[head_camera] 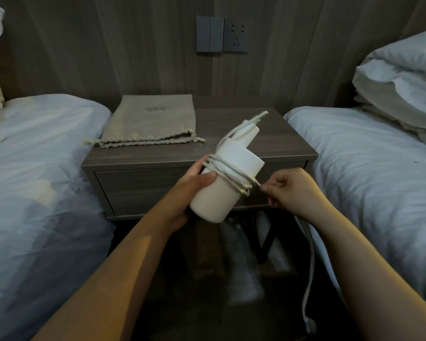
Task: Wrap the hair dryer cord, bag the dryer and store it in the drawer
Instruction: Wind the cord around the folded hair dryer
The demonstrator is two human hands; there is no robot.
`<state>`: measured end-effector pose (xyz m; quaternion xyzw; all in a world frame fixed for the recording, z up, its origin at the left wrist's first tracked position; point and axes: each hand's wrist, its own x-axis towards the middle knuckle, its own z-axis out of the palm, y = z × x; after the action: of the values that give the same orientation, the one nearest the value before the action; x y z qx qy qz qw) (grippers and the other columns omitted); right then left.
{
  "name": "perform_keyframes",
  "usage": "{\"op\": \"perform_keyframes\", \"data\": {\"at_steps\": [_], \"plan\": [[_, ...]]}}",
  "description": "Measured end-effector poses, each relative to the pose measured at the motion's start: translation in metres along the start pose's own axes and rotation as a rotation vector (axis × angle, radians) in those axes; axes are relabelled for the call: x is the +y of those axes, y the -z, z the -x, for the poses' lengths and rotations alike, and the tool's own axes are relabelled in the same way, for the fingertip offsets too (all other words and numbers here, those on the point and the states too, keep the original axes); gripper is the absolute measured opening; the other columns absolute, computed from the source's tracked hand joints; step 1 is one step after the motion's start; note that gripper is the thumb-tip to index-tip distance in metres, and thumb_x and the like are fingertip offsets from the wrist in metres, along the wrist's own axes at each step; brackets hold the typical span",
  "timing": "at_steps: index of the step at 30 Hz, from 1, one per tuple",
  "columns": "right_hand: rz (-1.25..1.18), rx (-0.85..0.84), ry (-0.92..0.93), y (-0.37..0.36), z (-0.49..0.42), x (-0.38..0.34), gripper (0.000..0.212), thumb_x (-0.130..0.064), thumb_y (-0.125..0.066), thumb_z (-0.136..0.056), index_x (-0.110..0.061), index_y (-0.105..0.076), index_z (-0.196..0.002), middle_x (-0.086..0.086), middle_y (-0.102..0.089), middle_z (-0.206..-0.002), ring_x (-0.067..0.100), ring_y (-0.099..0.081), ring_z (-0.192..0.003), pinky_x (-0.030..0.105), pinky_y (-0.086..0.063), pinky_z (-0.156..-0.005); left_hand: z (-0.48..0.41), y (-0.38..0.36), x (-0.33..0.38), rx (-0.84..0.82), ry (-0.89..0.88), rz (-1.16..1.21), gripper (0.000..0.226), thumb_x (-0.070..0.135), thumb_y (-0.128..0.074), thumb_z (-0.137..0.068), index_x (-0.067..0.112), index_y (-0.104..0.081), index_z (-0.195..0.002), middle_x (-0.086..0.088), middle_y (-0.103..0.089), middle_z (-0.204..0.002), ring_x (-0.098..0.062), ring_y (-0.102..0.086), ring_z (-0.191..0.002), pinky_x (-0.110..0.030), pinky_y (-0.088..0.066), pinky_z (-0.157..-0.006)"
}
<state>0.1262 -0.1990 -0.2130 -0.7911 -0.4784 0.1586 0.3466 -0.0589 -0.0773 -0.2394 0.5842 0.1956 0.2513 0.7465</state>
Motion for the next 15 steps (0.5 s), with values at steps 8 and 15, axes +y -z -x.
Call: {"op": "perform_keyframes", "data": {"at_steps": [8, 15], "plan": [[0.062, 0.154, -0.027, 0.005, 0.005, -0.008, 0.025, -0.024, -0.066, -0.08, -0.011, -0.064, -0.059, 0.002, -0.063, -0.052, 0.01, -0.053, -0.05, 0.021, -0.041, -0.053, 0.0, -0.013, 0.005, 0.106, 0.017, -0.084, 0.079, 0.044, -0.075, -0.047, 0.038, -0.05, -0.122, 0.003, -0.058, -0.127, -0.017, -0.062, -0.106, -0.03, -0.051, -0.077], [0.03, 0.053, 0.008, 0.009, 0.014, -0.025, 0.012, -0.026, -0.062, -0.083, -0.021, -0.055, -0.091, 0.002, -0.067, -0.071, 0.014, -0.06, -0.065, 0.028, -0.043, -0.059, 0.002, -0.018, 0.006, 0.219, -0.011, -0.14, 0.099, 0.049, -0.076, -0.041, 0.032, -0.047, -0.134, 0.01, -0.059, -0.123, -0.009, -0.063, -0.103, -0.022, -0.052, -0.071]]}}
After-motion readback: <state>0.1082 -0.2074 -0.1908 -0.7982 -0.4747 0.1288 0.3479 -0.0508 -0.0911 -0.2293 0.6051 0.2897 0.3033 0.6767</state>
